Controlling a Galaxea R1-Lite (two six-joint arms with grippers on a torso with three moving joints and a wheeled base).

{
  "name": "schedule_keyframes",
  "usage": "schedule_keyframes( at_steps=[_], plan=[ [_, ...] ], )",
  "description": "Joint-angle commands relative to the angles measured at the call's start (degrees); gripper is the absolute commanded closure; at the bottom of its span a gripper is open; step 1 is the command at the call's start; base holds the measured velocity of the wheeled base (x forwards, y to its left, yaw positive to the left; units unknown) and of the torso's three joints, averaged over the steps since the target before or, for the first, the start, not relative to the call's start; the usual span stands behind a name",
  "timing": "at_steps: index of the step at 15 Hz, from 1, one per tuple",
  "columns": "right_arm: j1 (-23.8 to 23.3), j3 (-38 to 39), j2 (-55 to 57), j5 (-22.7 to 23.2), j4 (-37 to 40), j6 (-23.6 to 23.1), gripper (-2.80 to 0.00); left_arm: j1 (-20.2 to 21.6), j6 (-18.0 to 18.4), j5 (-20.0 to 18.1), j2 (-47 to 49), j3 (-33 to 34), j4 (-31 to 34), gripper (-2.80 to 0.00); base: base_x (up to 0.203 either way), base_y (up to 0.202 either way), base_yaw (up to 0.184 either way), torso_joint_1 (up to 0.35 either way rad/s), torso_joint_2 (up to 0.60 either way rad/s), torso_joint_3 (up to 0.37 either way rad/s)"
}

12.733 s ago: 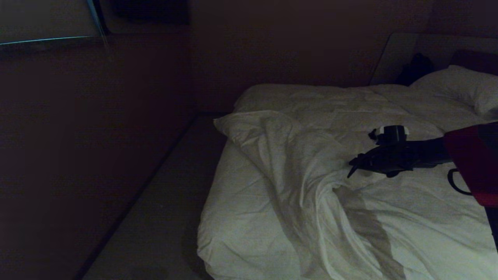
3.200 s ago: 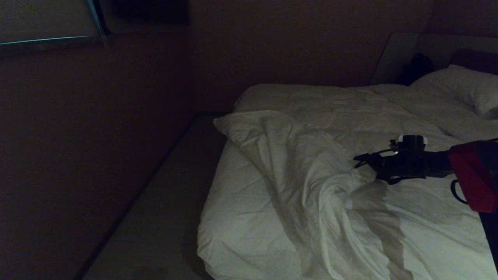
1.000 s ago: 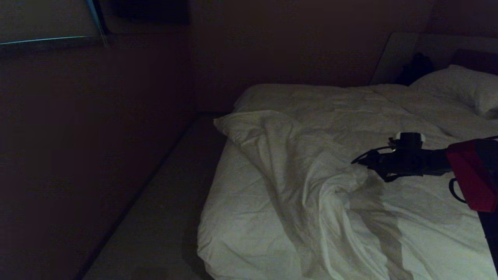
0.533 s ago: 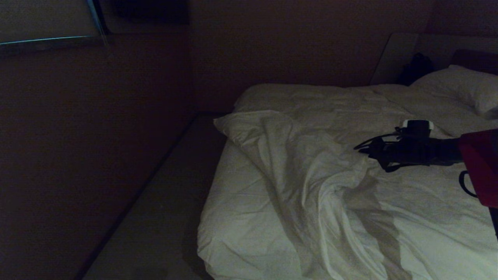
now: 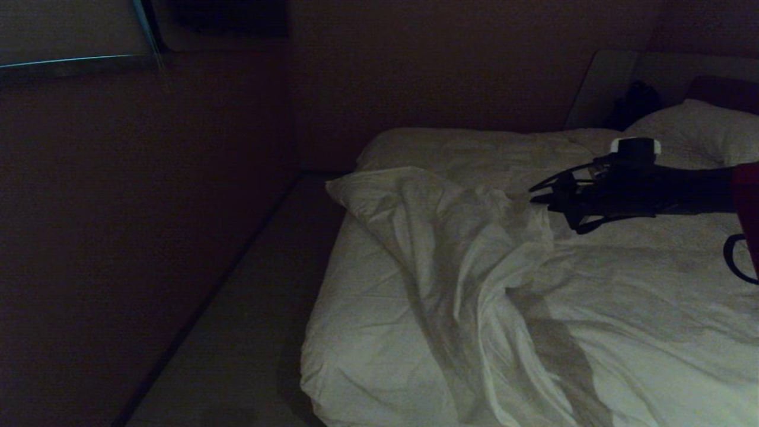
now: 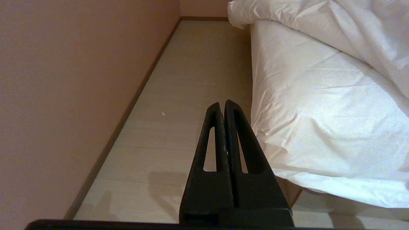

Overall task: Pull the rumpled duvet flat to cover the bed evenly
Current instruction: Flatten the corners of the folded blanket

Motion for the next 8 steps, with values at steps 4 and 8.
schedule_keyframes(
  at_steps=[4, 8],
  plan=[
    [4.8, 4.5, -9.8, 0.2, 3.1, 2.0, 0.0, 0.0, 0.0, 0.0, 0.0, 0.0, 0.0, 0.0, 0.0, 0.0, 0.0, 0.0, 0.0, 0.0],
    [10.0, 9.9, -16.1, 0.1, 2.6, 1.8, 0.0, 0.0, 0.0, 0.0, 0.0, 0.0, 0.0, 0.0, 0.0, 0.0, 0.0, 0.0, 0.0, 0.0]
  ],
)
